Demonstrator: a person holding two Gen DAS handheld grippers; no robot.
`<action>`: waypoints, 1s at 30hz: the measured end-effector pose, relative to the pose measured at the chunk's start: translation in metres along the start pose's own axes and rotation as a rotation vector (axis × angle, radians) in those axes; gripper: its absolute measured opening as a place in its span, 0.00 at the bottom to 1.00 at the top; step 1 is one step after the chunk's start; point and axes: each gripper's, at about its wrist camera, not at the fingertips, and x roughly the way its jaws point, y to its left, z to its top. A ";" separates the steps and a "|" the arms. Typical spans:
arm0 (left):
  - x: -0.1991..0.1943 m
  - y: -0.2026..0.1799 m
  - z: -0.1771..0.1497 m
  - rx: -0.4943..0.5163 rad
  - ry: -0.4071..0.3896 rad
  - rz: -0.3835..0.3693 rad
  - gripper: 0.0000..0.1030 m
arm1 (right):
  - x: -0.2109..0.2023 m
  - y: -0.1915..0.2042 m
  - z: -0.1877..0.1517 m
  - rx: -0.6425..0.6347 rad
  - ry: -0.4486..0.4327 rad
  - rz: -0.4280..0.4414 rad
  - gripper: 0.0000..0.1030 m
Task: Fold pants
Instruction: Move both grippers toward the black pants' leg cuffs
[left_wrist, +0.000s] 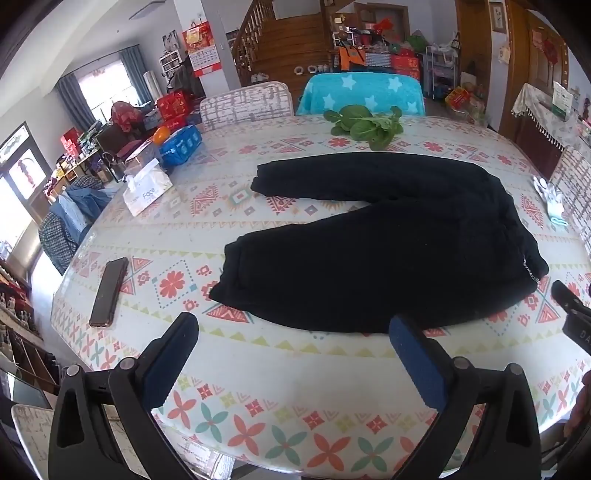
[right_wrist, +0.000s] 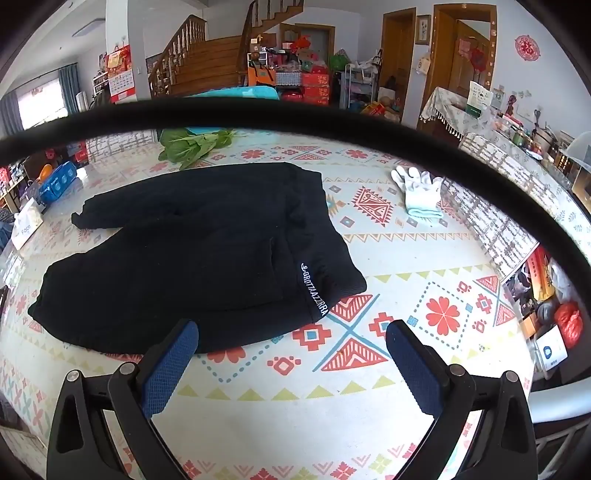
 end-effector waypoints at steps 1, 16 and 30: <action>0.000 0.003 0.003 0.000 -0.001 0.005 1.00 | -0.001 -0.001 0.003 -0.002 -0.003 0.000 1.00; 0.070 0.088 0.130 -0.033 0.005 0.100 1.00 | 0.016 -0.024 0.113 0.078 -0.020 0.029 1.00; 0.268 0.111 0.225 -0.126 0.185 -0.118 1.00 | 0.156 -0.022 0.225 0.075 0.153 -0.009 1.00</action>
